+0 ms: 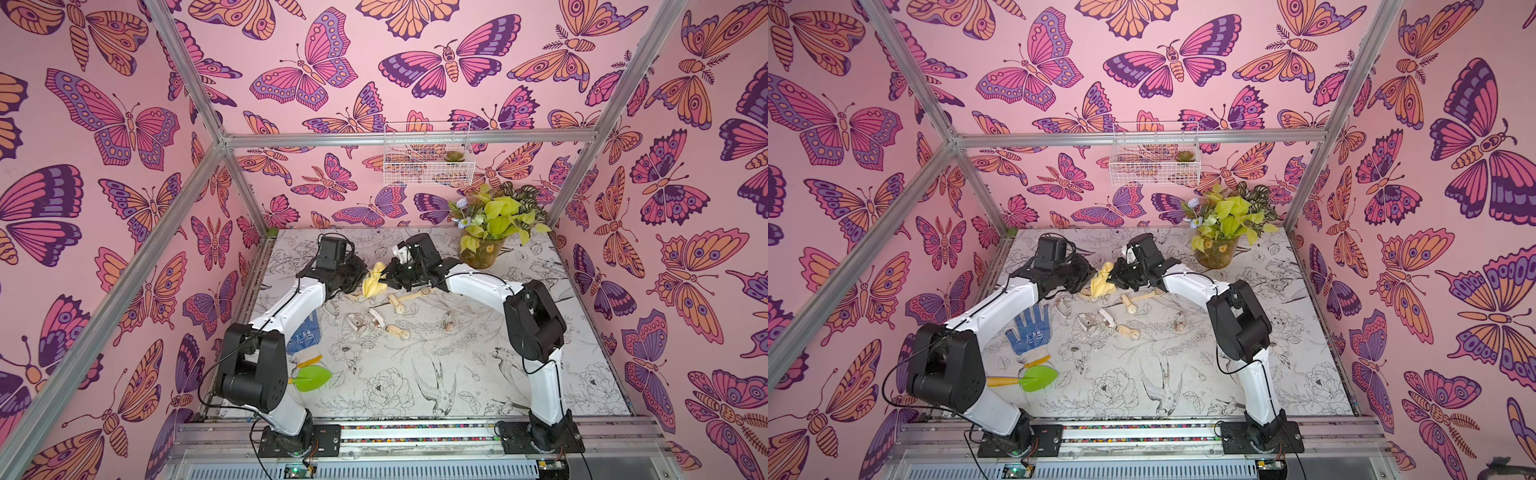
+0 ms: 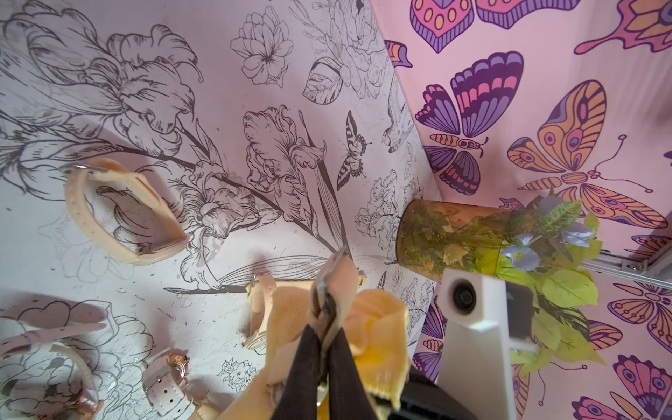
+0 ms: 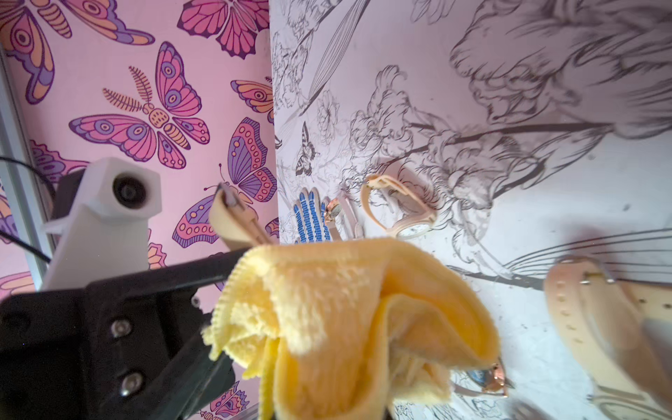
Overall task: Wipe the watch dial
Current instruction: Wipe the dirt from the watch dial.
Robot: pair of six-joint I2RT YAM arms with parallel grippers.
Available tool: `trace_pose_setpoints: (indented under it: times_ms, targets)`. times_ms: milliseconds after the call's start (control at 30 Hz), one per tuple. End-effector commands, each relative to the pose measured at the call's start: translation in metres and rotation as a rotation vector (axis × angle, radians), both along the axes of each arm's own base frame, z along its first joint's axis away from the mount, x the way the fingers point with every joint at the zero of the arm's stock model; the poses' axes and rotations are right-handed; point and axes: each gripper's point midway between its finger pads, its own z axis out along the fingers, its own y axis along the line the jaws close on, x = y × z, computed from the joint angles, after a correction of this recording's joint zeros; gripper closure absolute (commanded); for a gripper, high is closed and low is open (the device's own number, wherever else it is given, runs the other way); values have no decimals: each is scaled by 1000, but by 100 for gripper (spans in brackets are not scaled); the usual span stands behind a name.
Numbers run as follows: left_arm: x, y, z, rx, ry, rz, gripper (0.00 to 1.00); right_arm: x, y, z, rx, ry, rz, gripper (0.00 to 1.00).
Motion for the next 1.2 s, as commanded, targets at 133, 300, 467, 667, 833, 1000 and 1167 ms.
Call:
trace_pose_setpoints:
  times_ms: [133, 300, 467, 667, 833, 1000, 1167]
  targets:
    - [-17, -10, 18, -65, -21, -66, 100, 47, -54, -6, -66, -9, -133, 100]
    - [-18, -4, 15, -62, -15, -59, 100, 45, -68, 16, -56, -46, -135, 100]
    - [-18, -3, 10, -55, -9, -61, 100, 29, -71, 47, -57, -115, -97, 100]
    - [-16, -5, 4, -57, 0, -66, 100, 6, -66, 75, -55, -180, -49, 100]
    - [-15, -5, 0, -61, 6, -66, 100, -9, -46, 76, -61, -207, 6, 100]
    - [-14, -6, 2, -68, 1, -68, 100, -14, -17, 55, -68, -185, 49, 100]
    - [-15, -8, -2, -100, 7, -51, 100, -23, 29, 34, -81, -166, 131, 100]
